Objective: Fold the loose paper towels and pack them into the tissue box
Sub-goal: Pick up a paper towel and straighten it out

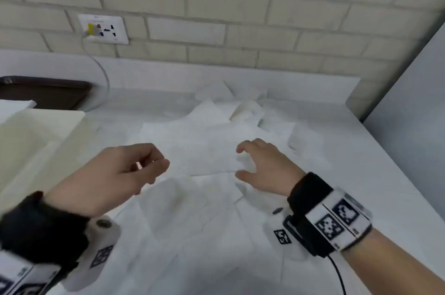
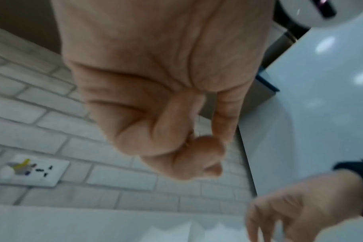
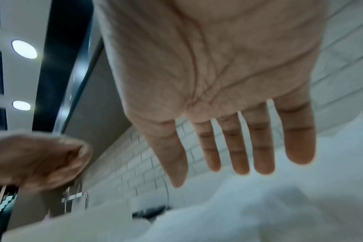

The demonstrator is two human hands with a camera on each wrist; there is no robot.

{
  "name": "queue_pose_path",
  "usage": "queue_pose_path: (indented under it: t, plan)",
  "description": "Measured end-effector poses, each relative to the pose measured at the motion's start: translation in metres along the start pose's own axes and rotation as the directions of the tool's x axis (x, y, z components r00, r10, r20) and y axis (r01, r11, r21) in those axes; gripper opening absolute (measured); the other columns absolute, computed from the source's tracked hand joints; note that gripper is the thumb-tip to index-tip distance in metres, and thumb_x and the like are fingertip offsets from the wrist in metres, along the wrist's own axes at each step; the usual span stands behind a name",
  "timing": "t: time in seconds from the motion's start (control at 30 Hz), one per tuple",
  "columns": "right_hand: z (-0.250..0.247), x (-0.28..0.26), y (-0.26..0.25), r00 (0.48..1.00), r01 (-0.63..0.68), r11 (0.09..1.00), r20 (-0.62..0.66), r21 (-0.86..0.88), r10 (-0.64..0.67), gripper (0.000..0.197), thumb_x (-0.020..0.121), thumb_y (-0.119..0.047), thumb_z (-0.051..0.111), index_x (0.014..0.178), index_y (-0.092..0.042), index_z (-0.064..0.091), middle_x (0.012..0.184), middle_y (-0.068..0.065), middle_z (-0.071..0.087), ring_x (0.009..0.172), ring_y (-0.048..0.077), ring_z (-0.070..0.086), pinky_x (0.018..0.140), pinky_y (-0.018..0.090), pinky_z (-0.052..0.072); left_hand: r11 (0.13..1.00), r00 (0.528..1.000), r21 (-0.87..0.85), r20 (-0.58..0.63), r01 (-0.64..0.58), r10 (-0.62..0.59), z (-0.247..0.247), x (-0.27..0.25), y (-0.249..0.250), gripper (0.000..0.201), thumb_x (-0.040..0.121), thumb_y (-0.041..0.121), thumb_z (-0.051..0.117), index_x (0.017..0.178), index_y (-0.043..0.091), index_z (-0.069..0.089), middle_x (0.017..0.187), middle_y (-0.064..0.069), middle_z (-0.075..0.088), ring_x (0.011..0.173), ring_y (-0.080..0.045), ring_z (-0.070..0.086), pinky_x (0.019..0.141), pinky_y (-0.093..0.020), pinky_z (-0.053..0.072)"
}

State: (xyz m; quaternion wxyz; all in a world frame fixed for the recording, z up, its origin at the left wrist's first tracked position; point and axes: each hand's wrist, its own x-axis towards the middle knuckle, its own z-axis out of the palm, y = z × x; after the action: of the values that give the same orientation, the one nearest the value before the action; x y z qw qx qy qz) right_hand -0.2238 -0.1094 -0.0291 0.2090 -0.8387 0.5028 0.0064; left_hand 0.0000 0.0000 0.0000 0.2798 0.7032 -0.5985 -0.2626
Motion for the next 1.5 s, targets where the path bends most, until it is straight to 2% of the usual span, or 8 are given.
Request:
queue_pose_path:
  t: [0.27, 0.57, 0.87, 1.03, 1.13, 1.23, 1.33, 1.5]
  plan:
    - [0.013, 0.059, 0.01, 0.964, -0.264, 0.964, -0.039, -0.012, 0.264, 0.069, 0.088, -0.037, 0.055, 0.139, -0.011, 0.017, 0.137, 0.016, 0.035, 0.124, 0.034, 0.036, 0.098, 0.041, 0.035, 0.951, 0.983, 0.3, 0.135, 0.078, -0.123, 0.059, 0.055, 0.001, 0.034, 0.091, 0.038, 0.052, 0.123, 0.031, 0.048, 0.121, 0.004, 0.048, 0.092, -0.014, 0.051, 0.082, -0.024, 0.037]
    - [-0.003, 0.057, 0.012, 0.945, -0.024, 0.975, -0.314, 0.222, 0.095, 0.045, 0.091, -0.007, 0.05, 0.133, -0.011, 0.036, 0.105, 0.007, 0.055, 0.097, 0.023, 0.054, 0.09, 0.038, 0.047, 0.917, 0.922, 0.387, 0.312, 0.097, -0.229, 0.081, 0.074, 0.009, 0.048, 0.092, 0.044, 0.048, 0.137, 0.03, 0.039, 0.144, 0.002, 0.038, 0.126, -0.017, 0.043, 0.101, -0.027, 0.03]
    - [-0.063, 0.016, -0.02, 0.762, 0.628, 0.673, -0.487, 0.391, -0.427, 0.019, 0.089, -0.008, 0.058, 0.085, -0.027, 0.061, 0.082, -0.018, 0.057, 0.077, 0.007, 0.058, 0.081, 0.018, 0.049, 0.971, 0.94, -0.053, -0.269, -0.232, 0.21, 0.042, 0.074, 0.03, 0.113, 0.052, 0.059, 0.073, 0.144, 0.023, 0.016, 0.145, 0.005, 0.025, 0.132, -0.012, 0.029, 0.11, -0.03, 0.028]
    - [-0.078, 0.01, -0.028, 0.703, 0.706, 0.506, -0.408, 0.495, -0.582, 0.016, 0.088, -0.007, 0.052, 0.09, -0.02, 0.061, 0.088, -0.006, 0.063, 0.088, 0.004, 0.061, 0.086, 0.023, 0.05, 0.909, 0.864, 0.018, -0.304, -0.416, 0.401, 0.02, 0.055, 0.046, 0.056, 0.068, 0.043, 0.077, 0.114, 0.038, 0.047, 0.107, 0.037, 0.051, 0.099, 0.019, 0.048, 0.089, -0.004, 0.034]
    - [-0.071, 0.019, -0.022, 0.748, 0.664, 0.501, -0.484, 0.556, -0.454, 0.016, 0.093, -0.008, 0.049, 0.095, -0.02, 0.059, 0.086, -0.012, 0.062, 0.08, -0.004, 0.061, 0.078, 0.013, 0.046, 0.892, 0.896, -0.22, -0.308, -0.395, 0.321, 0.023, 0.049, 0.041, 0.019, 0.079, 0.017, 0.07, 0.085, 0.033, 0.062, 0.071, 0.034, 0.065, 0.072, 0.014, 0.061, 0.066, -0.003, 0.046]
    - [-0.053, 0.036, -0.007, 0.874, 0.433, 0.771, -0.427, 0.467, -0.232, 0.012, 0.096, -0.019, 0.048, 0.103, -0.016, 0.057, 0.086, -0.006, 0.057, 0.077, 0.005, 0.057, 0.067, 0.009, 0.042, 0.841, 0.915, -0.422, -0.356, -0.338, 0.189, 0.026, 0.047, 0.024, 0.013, 0.086, 0.013, 0.061, 0.084, 0.025, 0.064, 0.069, 0.025, 0.069, 0.067, 0.006, 0.064, 0.063, -0.01, 0.051]
    - [-0.028, 0.051, 0.018, 0.987, 0.089, 0.991, -0.14, 0.096, -0.075, 0.036, 0.091, -0.03, 0.055, 0.123, -0.015, 0.05, 0.114, -0.001, 0.05, 0.103, 0.015, 0.051, 0.087, 0.024, 0.042, 0.819, 0.94, -0.537, -0.341, -0.202, 0.008, 0.033, 0.047, 0.0, 0.021, 0.094, 0.013, 0.05, 0.082, 0.024, 0.063, 0.07, 0.018, 0.07, 0.067, 0.0, 0.065, 0.064, -0.016, 0.053]
    - [0.006, 0.061, 0.031, 0.99, -0.078, 0.99, 0.111, -0.114, 0.09, 0.074, 0.08, -0.042, 0.065, 0.141, -0.029, 0.025, 0.136, 0.013, 0.032, 0.121, 0.034, 0.042, 0.101, 0.044, 0.039, 0.794, 0.945, -0.605, -0.288, -0.058, -0.151, 0.043, 0.044, -0.027, 0.028, 0.097, 0.012, 0.043, 0.082, 0.023, 0.065, 0.076, 0.01, 0.07, 0.074, -0.011, 0.064, 0.068, -0.027, 0.05]
